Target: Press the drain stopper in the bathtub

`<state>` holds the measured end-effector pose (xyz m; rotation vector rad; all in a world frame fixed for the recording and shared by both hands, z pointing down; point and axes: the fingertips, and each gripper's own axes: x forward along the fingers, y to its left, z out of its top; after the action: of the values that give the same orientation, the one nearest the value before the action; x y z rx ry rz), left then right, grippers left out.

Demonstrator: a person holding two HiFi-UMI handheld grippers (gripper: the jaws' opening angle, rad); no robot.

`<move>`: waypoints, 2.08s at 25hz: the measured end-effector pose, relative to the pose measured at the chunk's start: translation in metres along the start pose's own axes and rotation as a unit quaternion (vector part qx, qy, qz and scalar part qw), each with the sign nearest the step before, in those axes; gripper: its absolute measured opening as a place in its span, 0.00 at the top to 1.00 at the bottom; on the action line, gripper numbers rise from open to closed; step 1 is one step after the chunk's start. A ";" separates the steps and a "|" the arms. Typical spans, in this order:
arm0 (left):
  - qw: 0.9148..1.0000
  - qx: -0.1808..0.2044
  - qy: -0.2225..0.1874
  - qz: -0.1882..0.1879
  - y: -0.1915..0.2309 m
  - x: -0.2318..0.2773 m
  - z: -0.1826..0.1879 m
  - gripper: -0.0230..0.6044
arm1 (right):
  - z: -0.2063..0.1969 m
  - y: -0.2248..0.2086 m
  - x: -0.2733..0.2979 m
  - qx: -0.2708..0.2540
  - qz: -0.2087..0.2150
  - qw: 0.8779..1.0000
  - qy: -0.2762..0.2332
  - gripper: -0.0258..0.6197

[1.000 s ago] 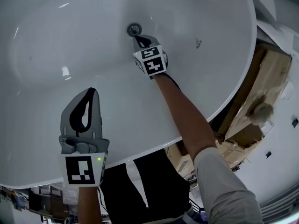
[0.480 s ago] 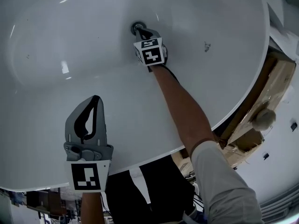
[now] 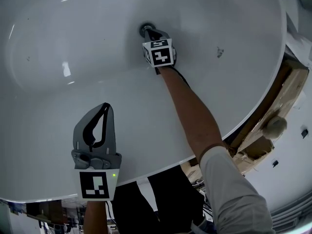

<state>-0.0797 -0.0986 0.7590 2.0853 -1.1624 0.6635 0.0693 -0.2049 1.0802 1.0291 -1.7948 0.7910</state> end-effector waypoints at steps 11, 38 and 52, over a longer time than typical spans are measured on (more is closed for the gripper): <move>1.000 -0.009 0.005 -0.003 0.009 0.003 0.000 0.96 | 0.000 0.000 0.002 0.004 0.007 1.000 0.004 0.97; 0.998 -0.046 -0.031 -0.001 -0.002 -0.041 0.033 0.96 | 0.017 0.019 -0.038 0.026 0.022 0.999 0.012 0.97; 0.996 -0.033 -0.085 -0.001 -0.029 -0.076 0.098 0.96 | 0.047 0.017 -0.114 0.031 0.023 0.999 -0.010 0.97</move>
<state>-0.0797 -0.1191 0.6328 2.1187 -1.2584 0.4484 0.0650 -0.1997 0.9561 1.0423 -1.8257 0.8724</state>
